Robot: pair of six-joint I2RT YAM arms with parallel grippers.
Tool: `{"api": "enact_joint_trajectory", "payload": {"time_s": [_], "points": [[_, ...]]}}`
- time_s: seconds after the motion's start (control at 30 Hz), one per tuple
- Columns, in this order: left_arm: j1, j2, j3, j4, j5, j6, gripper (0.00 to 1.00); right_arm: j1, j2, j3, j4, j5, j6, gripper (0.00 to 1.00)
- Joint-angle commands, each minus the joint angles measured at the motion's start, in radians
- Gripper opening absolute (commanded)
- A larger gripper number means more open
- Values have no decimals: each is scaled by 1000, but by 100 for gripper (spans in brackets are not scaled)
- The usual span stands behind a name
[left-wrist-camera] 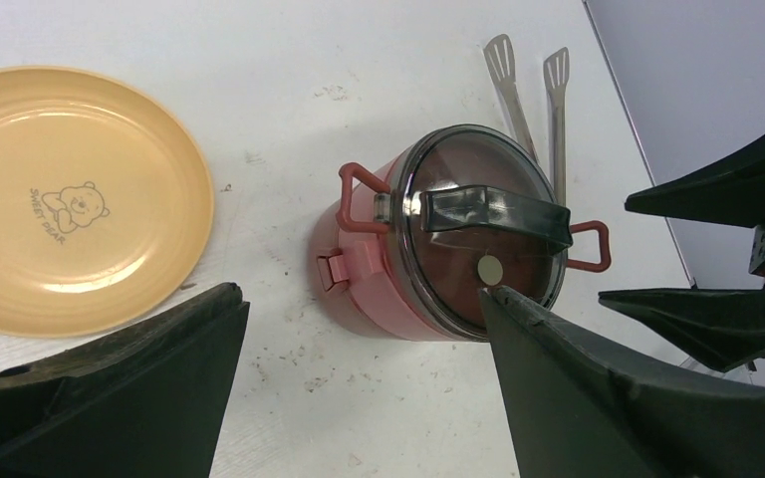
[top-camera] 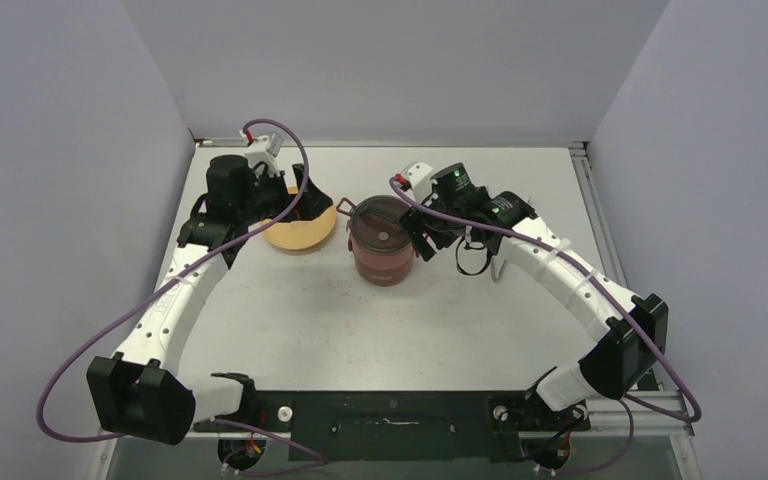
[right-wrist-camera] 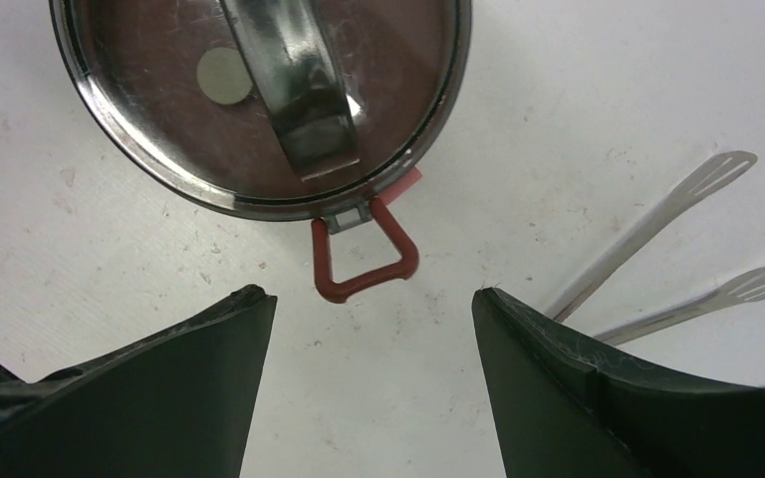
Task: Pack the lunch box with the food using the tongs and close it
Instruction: Place the box lid in the packing box, then close the fastener on the packing box.
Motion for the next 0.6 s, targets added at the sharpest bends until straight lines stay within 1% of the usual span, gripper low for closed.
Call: {"api": "enact_joint_trajectory", "payload": {"time_s": [0.0,0.13,0.3,0.57], "points": [[11,-7,-11,24,-2,27,91,37,38,59,-29,77,-11,74],[16,-12,-36,38,2,25,91,54,61,73,-36,146,-3,74],[18,-7,-45,46,20,19,91,63,116,110,-47,213,7,71],[24,-5,-52,62,72,0,91,57,148,128,-26,257,20,70]]}}
